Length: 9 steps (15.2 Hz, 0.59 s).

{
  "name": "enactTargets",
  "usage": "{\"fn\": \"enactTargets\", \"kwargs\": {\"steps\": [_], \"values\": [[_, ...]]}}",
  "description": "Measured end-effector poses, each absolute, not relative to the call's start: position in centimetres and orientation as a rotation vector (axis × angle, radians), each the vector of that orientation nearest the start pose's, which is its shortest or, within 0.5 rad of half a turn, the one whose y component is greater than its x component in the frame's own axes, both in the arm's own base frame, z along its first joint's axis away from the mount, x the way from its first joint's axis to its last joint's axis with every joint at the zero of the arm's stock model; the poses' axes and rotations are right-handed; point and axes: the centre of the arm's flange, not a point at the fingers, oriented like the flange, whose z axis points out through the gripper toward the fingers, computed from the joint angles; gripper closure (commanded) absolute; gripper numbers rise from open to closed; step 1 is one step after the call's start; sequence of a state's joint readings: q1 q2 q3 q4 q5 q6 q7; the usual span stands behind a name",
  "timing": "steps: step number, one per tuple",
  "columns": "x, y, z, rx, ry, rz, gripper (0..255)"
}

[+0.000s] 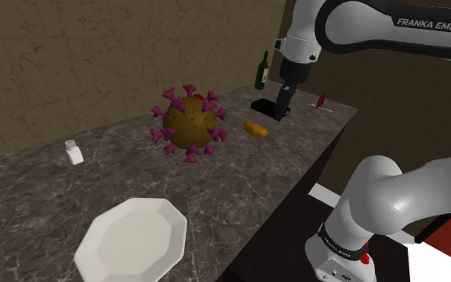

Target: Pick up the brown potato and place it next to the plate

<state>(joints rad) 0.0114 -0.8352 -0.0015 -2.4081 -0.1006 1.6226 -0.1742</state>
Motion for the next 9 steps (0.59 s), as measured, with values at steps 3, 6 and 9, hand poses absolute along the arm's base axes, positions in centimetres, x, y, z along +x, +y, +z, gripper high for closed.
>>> {"fn": "enactTargets", "kwargs": {"steps": [3, 6, 9], "values": [[30.7, -1.9, 57.7, -3.230, -0.301, -0.065, 0], [33.1, -4.1, 55.8, -3.229, -0.296, -0.062, 0], [35.2, -7.0, 54.0, -3.228, -0.291, -0.060, 0]]}}
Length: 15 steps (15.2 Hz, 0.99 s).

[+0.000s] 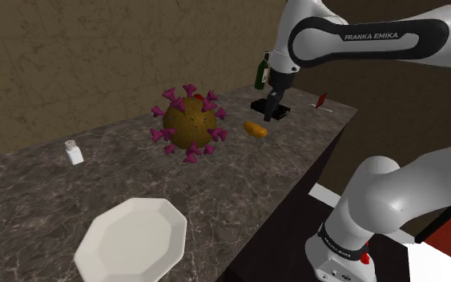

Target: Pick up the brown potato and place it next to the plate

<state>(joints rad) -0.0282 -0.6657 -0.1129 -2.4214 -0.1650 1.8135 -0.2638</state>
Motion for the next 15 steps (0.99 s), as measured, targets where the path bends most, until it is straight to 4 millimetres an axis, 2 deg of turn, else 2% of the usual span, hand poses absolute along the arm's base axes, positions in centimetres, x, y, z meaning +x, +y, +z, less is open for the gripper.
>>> {"fn": "enactTargets", "kwargs": {"steps": [4, 9, 15], "values": [[37.4, -10.7, 51.5, -3.228, -0.286, -0.057, 0], [41.0, -15.2, 47.7, -3.226, -0.278, -0.054, 0], [45.3, -20.6, 44.0, -3.225, -0.269, -0.051, 0]]}}
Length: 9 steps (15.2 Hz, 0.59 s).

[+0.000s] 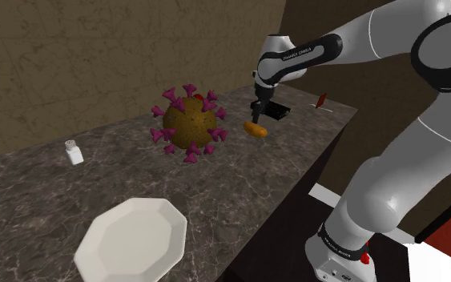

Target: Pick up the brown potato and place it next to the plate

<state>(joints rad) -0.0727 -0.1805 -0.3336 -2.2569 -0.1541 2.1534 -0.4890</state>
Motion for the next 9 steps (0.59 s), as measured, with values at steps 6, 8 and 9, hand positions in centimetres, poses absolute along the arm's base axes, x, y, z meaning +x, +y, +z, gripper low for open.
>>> {"fn": "enactTargets", "kwargs": {"steps": [6, 8, 9], "values": [[49.5, -25.7, 40.0, -3.225, -0.260, -0.046, 0], [51.0, -28.0, 38.8, -3.225, -0.256, -0.045, 0], [51.7, -28.8, 38.2, -3.225, -0.255, -0.044, 0]]}}
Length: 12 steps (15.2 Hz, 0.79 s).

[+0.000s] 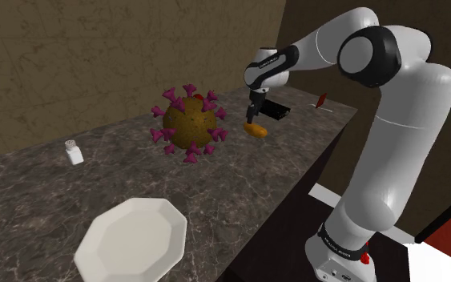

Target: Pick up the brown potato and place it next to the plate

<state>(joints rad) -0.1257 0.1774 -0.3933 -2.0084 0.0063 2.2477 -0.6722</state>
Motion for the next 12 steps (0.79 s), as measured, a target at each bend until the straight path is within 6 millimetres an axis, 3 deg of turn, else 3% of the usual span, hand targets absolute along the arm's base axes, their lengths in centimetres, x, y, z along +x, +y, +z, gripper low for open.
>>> {"fn": "enactTargets", "kwargs": {"steps": [6, 12], "values": [[55.1, -34.0, 34.1, -3.225, -0.247, -0.039, 0], [55.7, -34.8, 31.1, -3.224, -0.247, -0.039, 0]]}}
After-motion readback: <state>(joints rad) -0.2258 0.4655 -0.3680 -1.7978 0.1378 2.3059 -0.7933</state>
